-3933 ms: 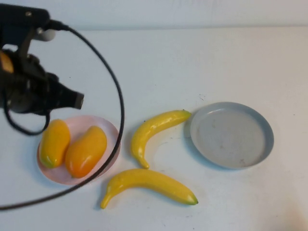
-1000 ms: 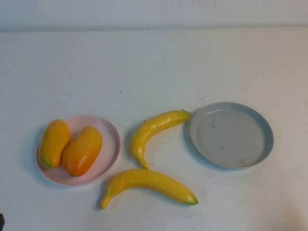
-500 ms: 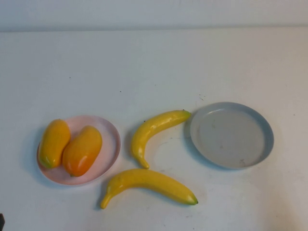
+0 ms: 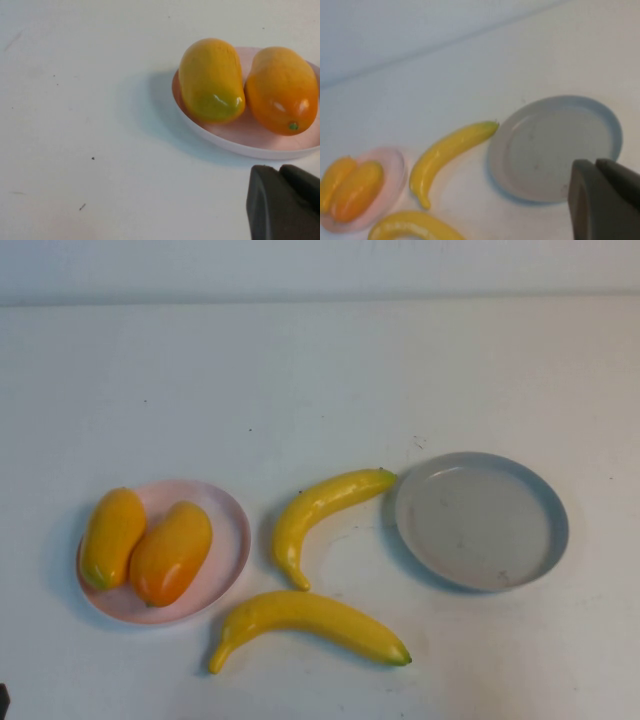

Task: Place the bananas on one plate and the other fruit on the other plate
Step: Put another type of fruit in the right plate

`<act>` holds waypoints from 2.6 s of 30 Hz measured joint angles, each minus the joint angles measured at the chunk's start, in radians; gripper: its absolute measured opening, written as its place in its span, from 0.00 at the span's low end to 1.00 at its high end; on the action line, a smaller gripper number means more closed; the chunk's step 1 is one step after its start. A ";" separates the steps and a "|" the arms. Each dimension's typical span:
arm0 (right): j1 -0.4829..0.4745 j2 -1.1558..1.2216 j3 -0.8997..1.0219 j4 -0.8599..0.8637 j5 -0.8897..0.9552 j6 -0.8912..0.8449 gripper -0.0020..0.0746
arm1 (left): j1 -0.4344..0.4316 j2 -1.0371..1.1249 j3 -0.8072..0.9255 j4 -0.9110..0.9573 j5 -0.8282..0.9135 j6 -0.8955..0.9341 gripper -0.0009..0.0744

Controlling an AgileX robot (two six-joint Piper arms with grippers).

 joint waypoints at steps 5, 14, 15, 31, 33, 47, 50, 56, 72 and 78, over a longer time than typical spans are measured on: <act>0.000 0.283 -0.179 -0.028 0.176 -0.109 0.00 | 0.000 0.000 0.000 0.000 0.000 0.000 0.01; 0.076 0.708 -0.395 -0.043 0.273 -0.232 0.00 | 0.000 0.000 0.000 0.000 0.000 0.000 0.01; 0.116 0.746 -0.409 -0.046 0.258 -0.239 0.00 | 0.000 0.000 0.000 0.000 0.000 0.000 0.01; 0.628 1.199 -0.733 -0.182 0.212 -0.385 0.00 | 0.000 0.000 0.000 0.000 0.000 0.000 0.01; 0.665 1.244 -0.781 -0.227 0.249 -0.387 0.00 | 0.000 0.000 0.000 0.000 0.000 0.000 0.01; 0.697 1.386 -0.927 -0.321 0.402 -0.484 0.48 | 0.000 0.000 0.000 0.000 0.000 0.000 0.01; 0.706 1.401 -0.928 -0.315 0.383 -0.513 0.54 | 0.000 0.000 0.000 0.000 0.000 0.000 0.01; 0.755 1.467 -0.953 -0.308 0.344 -0.523 0.56 | 0.000 0.000 0.000 0.000 0.000 0.000 0.01; 0.773 1.595 -0.964 -0.383 0.203 -0.525 0.57 | 0.000 0.000 0.000 0.000 0.000 0.000 0.01; 0.773 1.623 -0.965 -0.407 0.184 -0.526 0.53 | 0.000 0.000 0.000 0.000 0.000 0.000 0.01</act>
